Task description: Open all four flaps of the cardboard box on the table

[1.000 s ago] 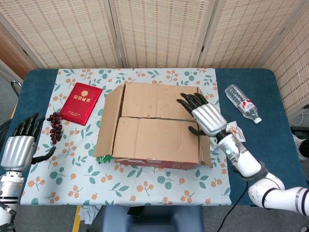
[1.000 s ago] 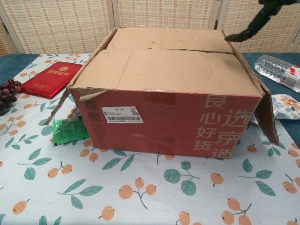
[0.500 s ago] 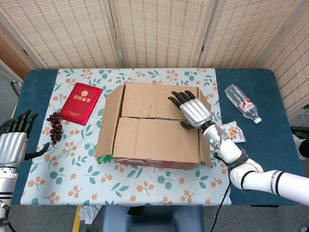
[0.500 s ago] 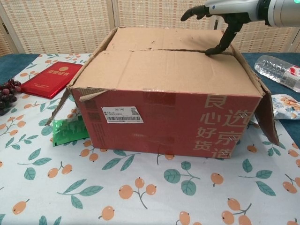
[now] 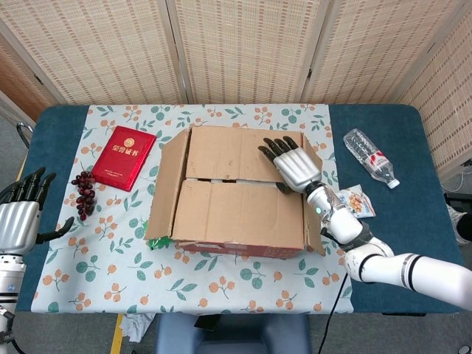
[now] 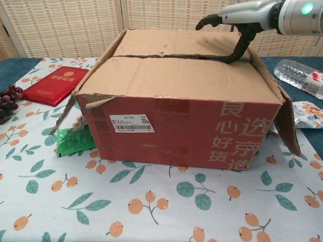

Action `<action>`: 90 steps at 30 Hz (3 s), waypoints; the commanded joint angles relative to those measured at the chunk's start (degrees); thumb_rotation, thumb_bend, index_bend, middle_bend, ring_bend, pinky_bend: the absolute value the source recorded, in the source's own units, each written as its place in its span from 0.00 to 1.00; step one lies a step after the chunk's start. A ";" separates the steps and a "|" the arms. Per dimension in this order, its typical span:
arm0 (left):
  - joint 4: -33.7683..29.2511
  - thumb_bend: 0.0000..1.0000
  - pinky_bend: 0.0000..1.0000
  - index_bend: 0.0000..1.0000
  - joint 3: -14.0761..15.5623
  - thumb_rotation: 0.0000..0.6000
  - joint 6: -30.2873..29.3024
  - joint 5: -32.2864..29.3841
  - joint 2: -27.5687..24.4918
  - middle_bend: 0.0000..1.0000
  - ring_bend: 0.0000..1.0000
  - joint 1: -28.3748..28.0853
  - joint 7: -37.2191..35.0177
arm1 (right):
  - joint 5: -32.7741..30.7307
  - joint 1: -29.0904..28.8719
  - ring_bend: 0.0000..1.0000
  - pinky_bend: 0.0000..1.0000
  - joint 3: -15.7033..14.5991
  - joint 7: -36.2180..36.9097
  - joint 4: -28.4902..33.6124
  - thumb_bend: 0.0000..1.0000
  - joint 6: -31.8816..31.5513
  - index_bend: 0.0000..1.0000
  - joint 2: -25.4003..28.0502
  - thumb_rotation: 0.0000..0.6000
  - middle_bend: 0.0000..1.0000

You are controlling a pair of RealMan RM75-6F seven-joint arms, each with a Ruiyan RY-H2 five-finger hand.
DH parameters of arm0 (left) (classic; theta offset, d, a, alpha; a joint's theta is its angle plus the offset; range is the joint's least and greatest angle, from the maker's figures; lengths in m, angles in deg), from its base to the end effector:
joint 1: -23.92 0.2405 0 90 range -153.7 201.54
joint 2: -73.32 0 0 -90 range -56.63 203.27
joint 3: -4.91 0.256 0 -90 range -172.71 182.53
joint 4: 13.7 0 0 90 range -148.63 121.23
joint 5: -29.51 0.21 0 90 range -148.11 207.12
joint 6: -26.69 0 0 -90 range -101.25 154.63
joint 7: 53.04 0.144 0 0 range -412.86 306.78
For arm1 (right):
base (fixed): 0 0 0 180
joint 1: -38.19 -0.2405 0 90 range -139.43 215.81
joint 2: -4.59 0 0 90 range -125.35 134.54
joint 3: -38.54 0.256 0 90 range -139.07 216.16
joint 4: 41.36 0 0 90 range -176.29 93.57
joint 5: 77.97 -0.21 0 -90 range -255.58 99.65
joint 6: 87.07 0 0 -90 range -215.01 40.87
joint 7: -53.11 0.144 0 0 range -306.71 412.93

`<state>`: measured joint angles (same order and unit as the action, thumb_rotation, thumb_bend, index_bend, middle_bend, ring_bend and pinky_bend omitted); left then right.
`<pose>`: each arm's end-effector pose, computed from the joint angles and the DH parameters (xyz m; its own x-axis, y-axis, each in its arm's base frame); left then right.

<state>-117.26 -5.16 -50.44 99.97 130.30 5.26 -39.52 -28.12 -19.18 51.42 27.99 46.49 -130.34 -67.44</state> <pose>-0.2524 0.2682 0.1900 0.4846 -0.0467 0.8735 0.8742 -0.0078 -0.4854 -0.0973 -0.4174 0.0692 0.6117 -0.1926 0.7673 -0.7578 -0.4212 0.4984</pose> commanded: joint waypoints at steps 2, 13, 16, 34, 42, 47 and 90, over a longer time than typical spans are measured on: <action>0.24 0.33 0.14 0.00 -0.12 0.69 0.17 -0.21 -0.06 0.03 0.03 0.01 -0.28 | 0.04 -0.61 0.00 0.00 0.82 1.08 -1.23 0.39 -1.13 0.00 -0.86 1.00 0.00; 0.02 0.33 0.14 0.00 -0.27 0.69 -0.22 -0.13 -0.17 0.03 0.03 0.31 -0.53 | 5.25 1.71 0.00 0.00 3.77 5.93 3.14 0.39 -7.41 0.00 2.92 1.00 0.00; -0.05 0.33 0.14 0.00 -0.30 0.69 -0.39 0.00 -0.06 0.03 0.03 0.34 -0.32 | 5.35 1.82 0.00 0.00 4.69 6.70 3.67 0.39 -8.19 0.00 3.70 1.00 0.00; 2.57 0.33 0.14 0.00 -1.55 0.69 3.30 -1.00 -0.91 0.03 0.03 -1.39 -3.84 | -3.48 -9.21 0.00 0.00 11.28 7.68 -21.09 0.39 0.42 0.00 -3.18 1.00 0.00; 4.86 0.33 0.13 0.00 -2.17 0.69 5.33 -3.18 -0.60 0.03 0.03 -2.41 -4.36 | -2.82 -15.08 0.00 0.00 10.24 12.38 -48.37 0.39 11.15 0.00 -13.04 1.00 0.00; 6.19 0.33 0.13 0.00 -2.10 0.69 6.44 -4.45 -0.26 0.03 0.03 -2.79 -4.00 | 3.01 -15.81 0.00 0.00 9.51 20.94 -57.18 0.39 14.36 0.00 -16.68 1.00 0.00; 7.97 0.33 0.14 0.00 -2.67 0.70 4.33 -7.48 3.38 0.01 0.02 -3.36 0.12 | 41.81 2.89 0.02 0.46 1.33 89.64 -9.92 0.39 9.59 0.00 6.52 1.00 0.00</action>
<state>-109.29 -7.83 -46.10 92.50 133.69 1.90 -39.40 12.38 -15.65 53.99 116.22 37.80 -119.70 -60.08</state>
